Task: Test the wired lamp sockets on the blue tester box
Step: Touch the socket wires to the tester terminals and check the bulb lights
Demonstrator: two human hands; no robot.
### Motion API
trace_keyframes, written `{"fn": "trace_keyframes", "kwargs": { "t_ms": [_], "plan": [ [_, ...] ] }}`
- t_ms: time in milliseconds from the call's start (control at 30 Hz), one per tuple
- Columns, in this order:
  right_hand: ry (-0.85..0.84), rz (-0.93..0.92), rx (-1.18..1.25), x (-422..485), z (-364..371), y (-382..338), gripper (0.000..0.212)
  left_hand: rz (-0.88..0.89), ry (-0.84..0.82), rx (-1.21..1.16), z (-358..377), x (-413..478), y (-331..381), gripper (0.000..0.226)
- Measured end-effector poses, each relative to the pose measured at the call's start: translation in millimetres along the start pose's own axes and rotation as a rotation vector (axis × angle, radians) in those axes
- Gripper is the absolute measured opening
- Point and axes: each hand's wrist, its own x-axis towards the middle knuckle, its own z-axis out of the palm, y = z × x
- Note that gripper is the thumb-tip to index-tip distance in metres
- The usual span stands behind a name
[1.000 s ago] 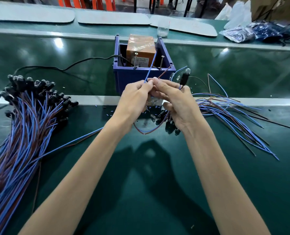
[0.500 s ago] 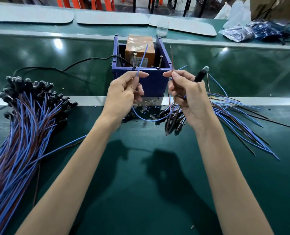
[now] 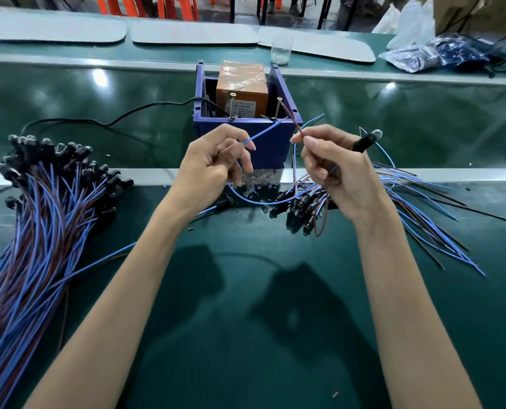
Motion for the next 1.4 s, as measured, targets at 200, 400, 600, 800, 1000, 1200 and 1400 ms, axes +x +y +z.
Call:
{"fn": "trace_keyframes", "kwargs": {
  "t_ms": [200, 400, 600, 800, 1000, 1200, 1400],
  "plan": [
    [0.016, 0.010, -0.015, 3, -4, 5, 0.023, -0.005, 0.043, -0.025, 0, 1, -1, 0.023],
    [0.417, 0.142, 0.073, 16, -1, 18, 0.037, -0.213, 0.362, -0.043, 2, 6, -8, 0.014],
    [0.567, 0.167, 0.064, 24, 4, 25, 0.031, -0.267, 0.459, 0.039, 1, 8, -15, 0.017],
    [0.481, 0.182, -0.023, 26, 12, 29, 0.030, -0.311, 0.470, 0.000, 2, 16, -15, 0.018],
    [0.453, 0.161, -0.063, 24, 11, 28, 0.031, -0.323, 0.441, -0.125, 4, 20, -12, 0.017],
    [0.443, 0.148, -0.050, 24, 5, 25, 0.033, -0.335, 0.458, -0.122, 0, 21, -12, 0.023],
    [0.428, 0.150, -0.053, 23, 6, 25, 0.035, -0.342, 0.462, -0.096, 0, 20, -11, 0.023]
  ]
}}
